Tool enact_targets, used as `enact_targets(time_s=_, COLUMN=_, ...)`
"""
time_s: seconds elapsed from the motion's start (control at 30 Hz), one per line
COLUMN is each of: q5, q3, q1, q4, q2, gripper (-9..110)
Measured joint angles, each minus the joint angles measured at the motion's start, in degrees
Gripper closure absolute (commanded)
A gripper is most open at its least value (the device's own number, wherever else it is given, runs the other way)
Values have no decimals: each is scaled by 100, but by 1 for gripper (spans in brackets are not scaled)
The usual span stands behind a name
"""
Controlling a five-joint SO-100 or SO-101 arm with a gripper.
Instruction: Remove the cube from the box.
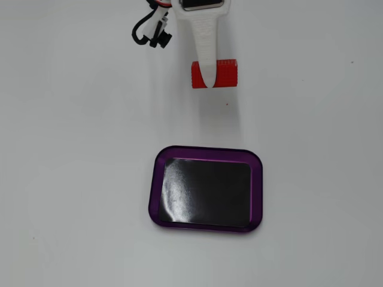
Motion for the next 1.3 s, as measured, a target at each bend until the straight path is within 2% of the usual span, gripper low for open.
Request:
enact_targets(time_s=0.33, q5=-185, q3=1134, q1=0, q4=-870, q2=9, gripper=102)
enact_targets(time_s=0.87, q5=-193, q3=1230, q1=0, q4=-967, q2=26, gripper=101)
enact_targets(time_s=1.1, q5=-193, q3=1230, q1=0, q4=-967, q2=70, gripper=87)
enact_targets(time_s=1.3, q5=-193, q3=1230, q1=0, q4=-967, q2=97, gripper=84)
